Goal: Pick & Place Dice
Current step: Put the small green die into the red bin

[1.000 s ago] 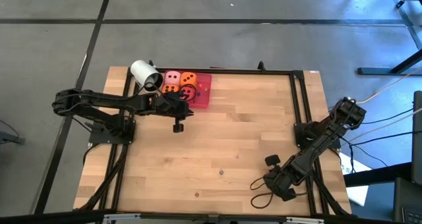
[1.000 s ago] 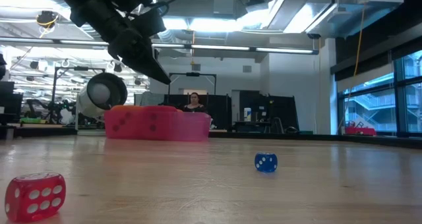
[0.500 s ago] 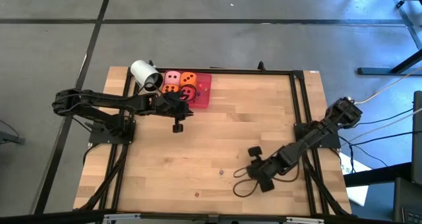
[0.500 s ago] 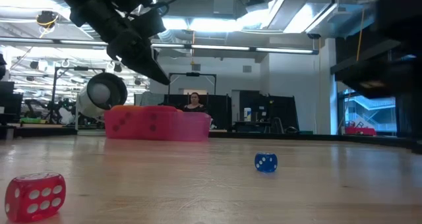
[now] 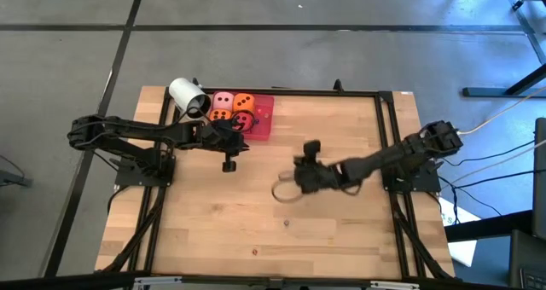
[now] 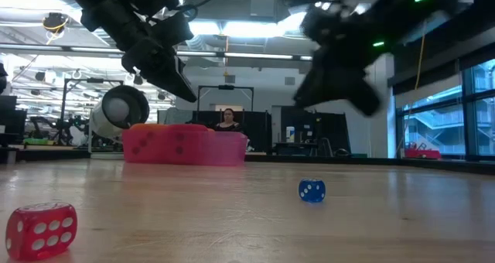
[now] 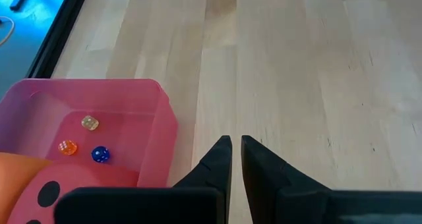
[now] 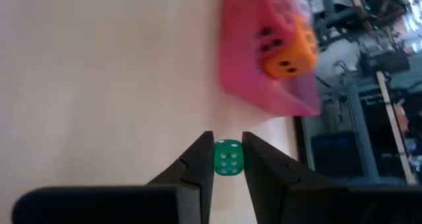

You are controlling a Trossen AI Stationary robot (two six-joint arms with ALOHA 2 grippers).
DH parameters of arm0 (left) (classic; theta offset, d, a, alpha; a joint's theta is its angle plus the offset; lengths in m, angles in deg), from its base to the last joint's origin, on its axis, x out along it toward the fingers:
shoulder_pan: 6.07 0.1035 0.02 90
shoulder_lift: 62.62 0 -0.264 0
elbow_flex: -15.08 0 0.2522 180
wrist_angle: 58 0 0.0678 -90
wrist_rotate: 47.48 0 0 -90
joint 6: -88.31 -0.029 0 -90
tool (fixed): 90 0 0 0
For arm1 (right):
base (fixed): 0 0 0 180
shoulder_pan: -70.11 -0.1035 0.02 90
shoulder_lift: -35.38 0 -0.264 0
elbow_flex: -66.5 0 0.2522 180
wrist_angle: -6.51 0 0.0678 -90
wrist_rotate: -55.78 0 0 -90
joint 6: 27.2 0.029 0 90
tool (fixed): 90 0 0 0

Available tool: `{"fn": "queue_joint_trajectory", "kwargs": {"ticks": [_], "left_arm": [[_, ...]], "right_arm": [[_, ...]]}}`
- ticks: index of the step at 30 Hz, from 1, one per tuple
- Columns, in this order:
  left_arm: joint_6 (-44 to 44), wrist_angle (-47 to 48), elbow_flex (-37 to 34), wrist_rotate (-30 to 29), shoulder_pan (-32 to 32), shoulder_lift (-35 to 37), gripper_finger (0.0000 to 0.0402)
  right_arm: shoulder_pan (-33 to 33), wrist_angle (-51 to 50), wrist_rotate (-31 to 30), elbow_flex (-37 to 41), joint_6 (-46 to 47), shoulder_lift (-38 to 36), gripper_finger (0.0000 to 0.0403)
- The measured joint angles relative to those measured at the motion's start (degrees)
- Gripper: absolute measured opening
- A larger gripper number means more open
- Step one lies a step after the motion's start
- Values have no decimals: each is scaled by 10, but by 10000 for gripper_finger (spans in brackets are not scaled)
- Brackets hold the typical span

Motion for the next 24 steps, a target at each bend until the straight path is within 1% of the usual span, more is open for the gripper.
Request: {"fn": "queue_joint_trajectory", "kwargs": {"ticks": [2, 3, 5, 7, 10, 14, 16, 19, 24], "left_arm": [[0, 0, 0, 0, 0, 0, 29], [0, 0, 0, 0, 0, 0, 29], [-7, 0, 0, 0, 0, 0, 29], [-9, 0, 0, 0, 0, 0, 29], [-9, 0, 0, 0, 0, 0, 29], [-10, 0, 0, 0, 0, 0, 29], [-10, 0, 0, 0, 0, 0, 29], [-13, 0, 0, 0, 0, 0, 29], [-14, -1, 0, 2, 0, 0, 29]], "right_arm": [[42, 51, 28, 0, -27, 0, 70], [63, 79, 51, 0, -37, 0, 67], [104, 138, 115, 0, -47, 0, 63], [144, 198, 194, 0, -47, 0, 63], [197, 280, 304, 0, -23, 1, 70], [255, 337, 412, -3, 27, 17, 78], [274, 338, 424, -3, 54, 31, 78], [290, 346, 424, -16, 89, 68, 73], [293, 346, 404, -67, 71, 135, 65]]}}
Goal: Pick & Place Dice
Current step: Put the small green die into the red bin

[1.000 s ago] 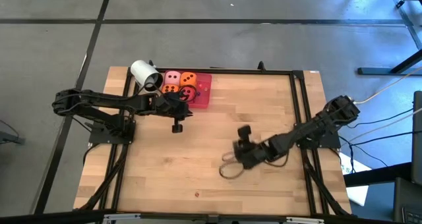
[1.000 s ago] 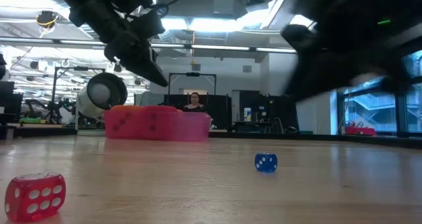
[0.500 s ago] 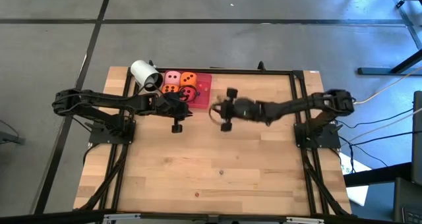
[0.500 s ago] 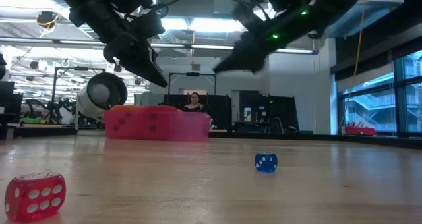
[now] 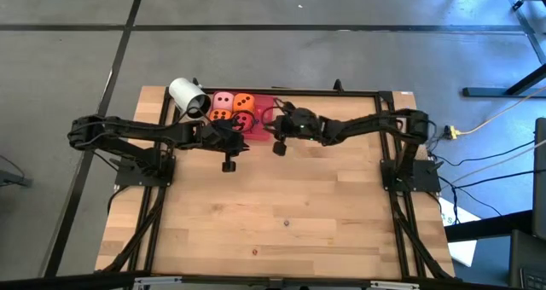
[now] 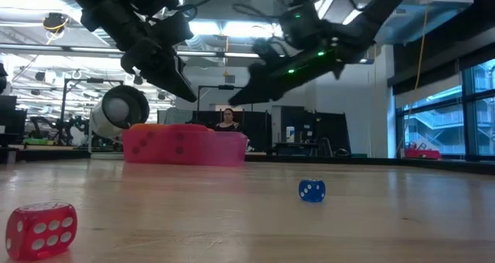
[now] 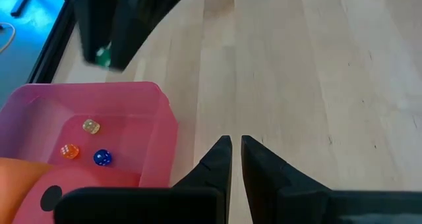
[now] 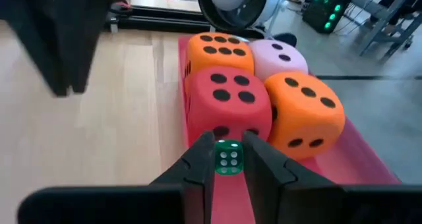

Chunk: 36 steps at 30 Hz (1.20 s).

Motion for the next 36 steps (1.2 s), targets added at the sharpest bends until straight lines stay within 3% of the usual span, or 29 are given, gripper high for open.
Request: {"fn": "queue_joint_trajectory", "kwargs": {"ticks": [9, 15, 19, 36], "left_arm": [[0, 0, 0, 4, 0, 0, 29], [0, 1, 0, 6, 0, 0, 29], [0, 2, 0, 6, 0, 0, 29], [0, 22, 0, 6, 0, 0, 29]], "right_arm": [[2, -31, -13, -102, 46, 88, 75], [2, -112, -74, -142, 64, 112, 71], [2, -128, -98, -143, 75, 112, 75], [2, -159, -98, -141, 129, 112, 82]]}}
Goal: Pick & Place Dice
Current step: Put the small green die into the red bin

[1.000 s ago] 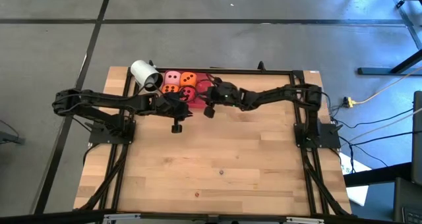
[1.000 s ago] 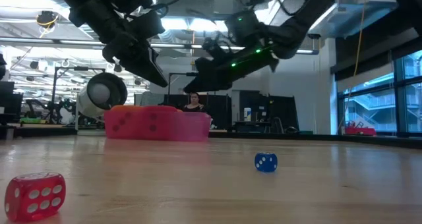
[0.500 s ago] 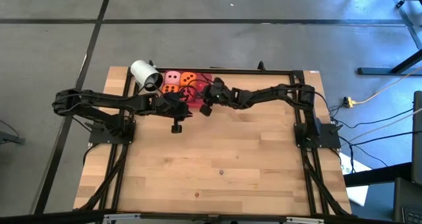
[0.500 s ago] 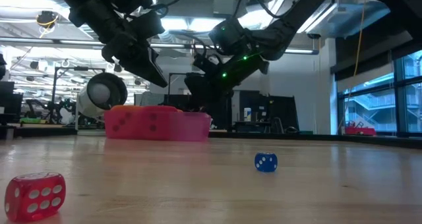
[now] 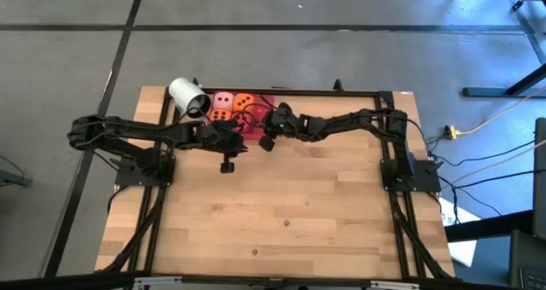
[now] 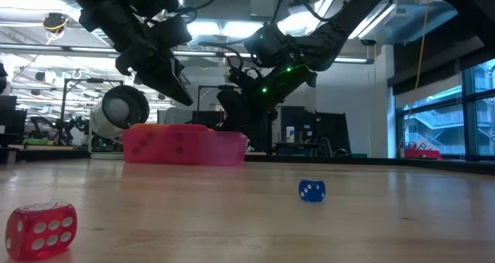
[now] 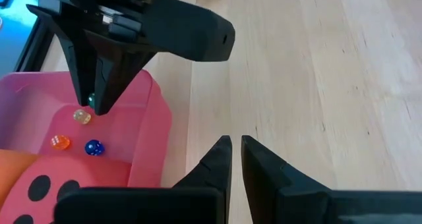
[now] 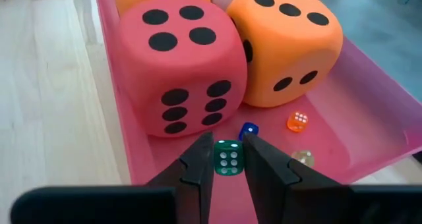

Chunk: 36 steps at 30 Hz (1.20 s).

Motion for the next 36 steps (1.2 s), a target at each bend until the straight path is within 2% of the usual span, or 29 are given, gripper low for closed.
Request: {"fn": "queue_joint_trajectory", "kwargs": {"ticks": [6, 36], "left_arm": [[0, 4, 0, 0, 0, 0, 29], [0, 5, 0, 0, 0, 0, 29]], "right_arm": [[0, -16, 4, 0, 26, 0, 82], [-1, -38, 6, 0, 22, -1, 82]]}}
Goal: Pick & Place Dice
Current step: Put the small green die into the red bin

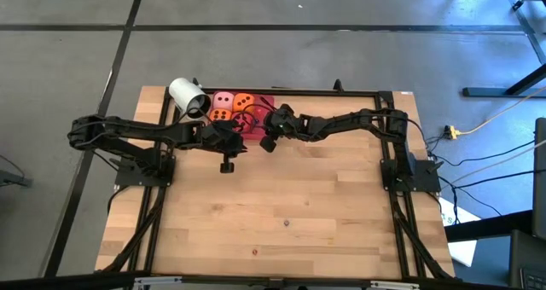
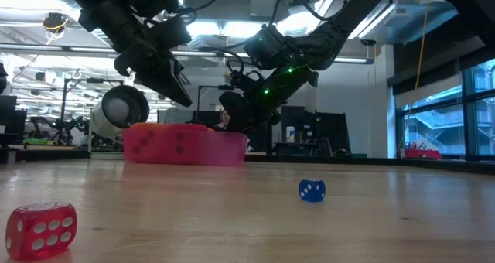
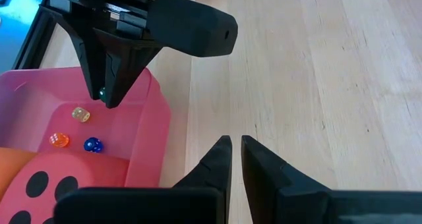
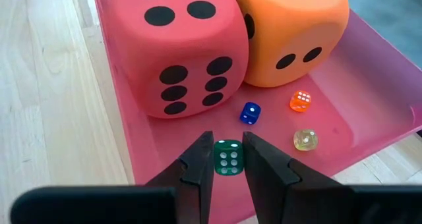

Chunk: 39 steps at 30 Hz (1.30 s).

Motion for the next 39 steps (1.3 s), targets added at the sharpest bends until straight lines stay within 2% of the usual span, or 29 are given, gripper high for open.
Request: {"fn": "queue_joint_trajectory", "kwargs": {"ticks": [39], "left_arm": [[0, 0, 0, 0, 0, 0, 29]], "right_arm": [[1, 4, 32, -2, -41, 0, 90]]}}
